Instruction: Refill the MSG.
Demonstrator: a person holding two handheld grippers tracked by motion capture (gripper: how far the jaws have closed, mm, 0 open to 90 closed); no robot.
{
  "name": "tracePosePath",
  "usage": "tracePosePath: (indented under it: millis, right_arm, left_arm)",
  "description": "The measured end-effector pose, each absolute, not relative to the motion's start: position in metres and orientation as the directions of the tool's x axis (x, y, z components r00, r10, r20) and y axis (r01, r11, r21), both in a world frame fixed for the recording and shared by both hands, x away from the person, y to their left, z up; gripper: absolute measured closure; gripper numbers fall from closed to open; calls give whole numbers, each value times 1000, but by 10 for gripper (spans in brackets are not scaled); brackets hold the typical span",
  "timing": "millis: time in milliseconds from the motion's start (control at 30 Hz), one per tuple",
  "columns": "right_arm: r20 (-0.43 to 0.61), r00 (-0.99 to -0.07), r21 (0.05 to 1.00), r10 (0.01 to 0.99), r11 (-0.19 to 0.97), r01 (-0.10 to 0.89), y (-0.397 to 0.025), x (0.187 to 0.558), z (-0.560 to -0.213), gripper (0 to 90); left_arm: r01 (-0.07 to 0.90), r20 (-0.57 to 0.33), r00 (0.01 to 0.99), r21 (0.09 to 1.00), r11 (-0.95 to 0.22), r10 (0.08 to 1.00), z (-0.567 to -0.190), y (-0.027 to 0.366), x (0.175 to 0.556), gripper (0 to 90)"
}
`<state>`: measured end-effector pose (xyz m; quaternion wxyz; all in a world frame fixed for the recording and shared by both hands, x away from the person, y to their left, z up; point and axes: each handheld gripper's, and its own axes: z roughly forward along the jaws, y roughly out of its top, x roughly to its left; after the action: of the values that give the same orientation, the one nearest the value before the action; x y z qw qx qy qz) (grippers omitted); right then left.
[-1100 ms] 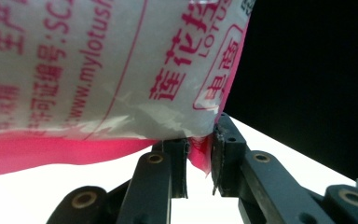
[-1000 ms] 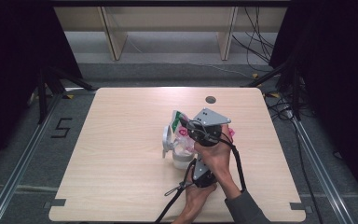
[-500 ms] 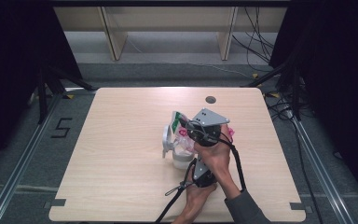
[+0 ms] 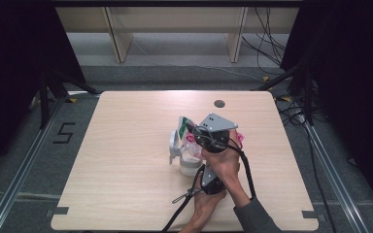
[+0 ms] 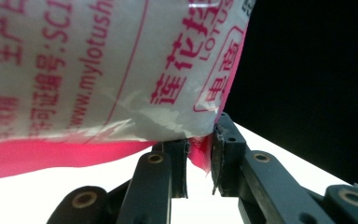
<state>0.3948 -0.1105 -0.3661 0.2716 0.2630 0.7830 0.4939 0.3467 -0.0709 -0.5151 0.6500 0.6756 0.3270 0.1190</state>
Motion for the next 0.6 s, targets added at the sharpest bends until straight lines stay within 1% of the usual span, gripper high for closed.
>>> tracePosePath:
  millis: [67, 100, 133, 200, 300, 333, 400, 433, 467, 533, 567, 600]
  right_arm:
    - [-176, -722, 912, 669, 387, 136, -111, 396, -366, 900]
    - [-196, -711, 914, 675, 389, 118, -110, 397, -367, 900]
    - [-184, -709, 917, 681, 379, 126, -109, 396, -368, 900]
    - [-176, -713, 917, 678, 377, 133, -109, 395, -368, 900]
    - [-159, -726, 911, 669, 383, 153, -109, 395, -368, 900]
    - [-154, -718, 913, 679, 376, 159, -108, 394, -368, 900]
    - [-155, -712, 918, 685, 367, 154, -108, 394, -368, 900]
    - [-145, -729, 913, 669, 374, 161, -108, 394, -367, 900]
    - [-153, -724, 913, 672, 376, 156, -108, 394, -367, 900]
    - [-149, -724, 913, 674, 374, 160, -108, 394, -367, 900]
    - [-175, -714, 917, 677, 376, 132, -109, 395, -367, 900]
    - [-165, -721, 915, 673, 378, 143, -109, 395, -366, 900]
  left_arm:
    - [283, -256, 758, 958, 52, 600, -515, -70, 347, 777]
    - [284, -256, 758, 958, 51, 600, -516, -70, 347, 776]
    - [284, -257, 757, 957, 53, 600, -515, -70, 347, 777]
    - [293, -300, 742, 950, 112, 600, -515, -74, 346, 776]
    - [289, -288, 745, 952, 97, 602, -516, -72, 346, 775]
    - [284, -260, 755, 957, 57, 601, -516, -70, 346, 775]
    - [285, -261, 755, 957, 58, 601, -516, -70, 346, 775]
    - [289, -293, 743, 951, 106, 602, -515, -72, 345, 776]
    - [281, -258, 756, 958, 58, 602, -515, -70, 346, 776]
    - [283, -260, 755, 957, 58, 602, -516, -70, 346, 776]
    - [282, -259, 755, 958, 58, 602, -516, -70, 346, 776]
    - [282, -260, 755, 958, 60, 602, -515, -70, 346, 776]
